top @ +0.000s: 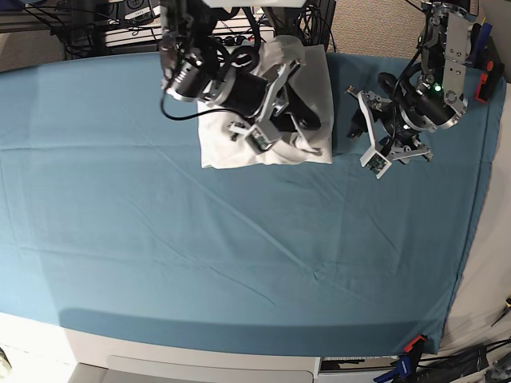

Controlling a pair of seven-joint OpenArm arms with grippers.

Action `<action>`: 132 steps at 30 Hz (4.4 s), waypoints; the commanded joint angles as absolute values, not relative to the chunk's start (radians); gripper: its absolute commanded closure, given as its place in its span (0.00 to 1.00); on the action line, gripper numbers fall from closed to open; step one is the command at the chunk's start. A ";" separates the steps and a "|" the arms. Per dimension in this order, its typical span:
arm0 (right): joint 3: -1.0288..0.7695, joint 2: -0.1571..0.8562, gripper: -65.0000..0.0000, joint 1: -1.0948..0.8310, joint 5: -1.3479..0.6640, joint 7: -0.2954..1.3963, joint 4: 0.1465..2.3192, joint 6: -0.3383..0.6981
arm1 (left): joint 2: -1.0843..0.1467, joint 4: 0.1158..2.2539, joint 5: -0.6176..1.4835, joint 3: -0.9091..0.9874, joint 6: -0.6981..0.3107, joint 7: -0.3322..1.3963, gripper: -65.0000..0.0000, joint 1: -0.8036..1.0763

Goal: Fold the T-shirt properly

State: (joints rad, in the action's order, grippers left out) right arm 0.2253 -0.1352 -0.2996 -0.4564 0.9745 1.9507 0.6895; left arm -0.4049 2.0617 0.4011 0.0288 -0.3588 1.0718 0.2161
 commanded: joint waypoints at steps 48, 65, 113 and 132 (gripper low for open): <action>0.215 -0.101 0.66 -0.203 -0.036 0.955 2.193 0.524 | -0.413 2.080 0.625 0.057 -0.422 1.035 0.53 0.207; -0.237 -0.050 0.92 -0.271 -0.671 1.063 2.193 0.683 | -0.396 2.080 1.482 0.081 -0.698 1.391 0.73 0.232; -0.139 -0.030 1.00 -0.197 -0.485 0.996 1.843 0.698 | -0.329 2.000 0.492 -0.276 -0.409 1.055 1.00 0.247; -0.166 0.017 1.00 -0.128 -0.376 0.938 1.844 0.609 | -0.350 2.000 0.464 -0.272 -0.381 1.058 1.00 0.247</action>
